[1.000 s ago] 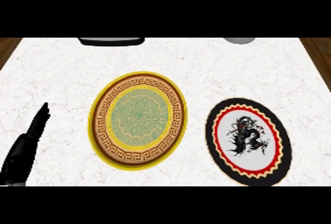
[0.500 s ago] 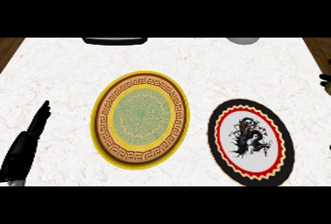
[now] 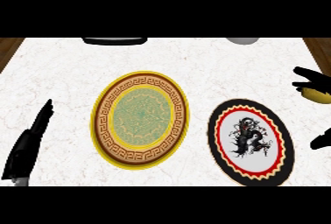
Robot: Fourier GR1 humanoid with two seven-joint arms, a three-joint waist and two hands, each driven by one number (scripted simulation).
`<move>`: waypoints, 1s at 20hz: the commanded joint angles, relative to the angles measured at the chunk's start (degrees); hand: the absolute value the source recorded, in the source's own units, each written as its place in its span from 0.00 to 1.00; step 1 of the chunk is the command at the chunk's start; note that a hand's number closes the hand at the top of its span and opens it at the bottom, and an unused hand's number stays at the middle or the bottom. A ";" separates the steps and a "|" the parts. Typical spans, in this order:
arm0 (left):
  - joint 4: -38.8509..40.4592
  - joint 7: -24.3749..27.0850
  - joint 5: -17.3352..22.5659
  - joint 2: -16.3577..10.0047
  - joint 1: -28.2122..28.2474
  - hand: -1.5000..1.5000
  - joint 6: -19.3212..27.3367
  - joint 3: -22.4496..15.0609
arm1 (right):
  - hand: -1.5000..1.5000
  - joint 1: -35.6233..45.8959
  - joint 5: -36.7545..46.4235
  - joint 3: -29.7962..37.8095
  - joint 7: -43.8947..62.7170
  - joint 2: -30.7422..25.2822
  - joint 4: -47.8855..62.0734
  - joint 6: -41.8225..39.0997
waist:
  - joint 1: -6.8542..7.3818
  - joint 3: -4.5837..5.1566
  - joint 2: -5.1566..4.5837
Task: Pick the lemon from the plate and place it in the plate
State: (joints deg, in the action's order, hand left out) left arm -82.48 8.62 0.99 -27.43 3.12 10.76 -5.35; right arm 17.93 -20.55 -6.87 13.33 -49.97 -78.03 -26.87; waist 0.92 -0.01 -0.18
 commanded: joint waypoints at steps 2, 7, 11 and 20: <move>1.82 -0.17 -1.38 1.40 -2.45 0.50 -0.22 1.39 | 0.00 6.25 6.10 -2.58 -1.14 4.12 6.95 -5.84 | -0.12 0.00 0.01; 0.01 -0.30 -2.28 2.76 0.42 0.50 -1.43 2.17 | 0.00 7.55 16.35 -2.37 -9.94 9.77 16.60 -5.91 | -0.22 -0.02 0.08; 1.92 2.48 -2.85 3.31 1.65 0.50 -3.25 4.10 | 0.00 8.87 17.68 -0.90 -8.85 9.92 16.94 -10.91 | -0.46 0.01 0.12; 2.50 2.06 -6.01 5.76 -0.95 0.50 -4.55 5.58 | 0.00 9.73 24.40 -0.42 -6.86 17.01 17.01 -11.49 | -0.66 0.01 0.15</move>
State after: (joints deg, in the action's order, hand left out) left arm -82.26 9.21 -3.96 -22.89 3.76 7.13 -0.65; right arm 26.36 1.05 -7.54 4.58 -36.34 -61.10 -38.55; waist 0.37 -0.01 -0.04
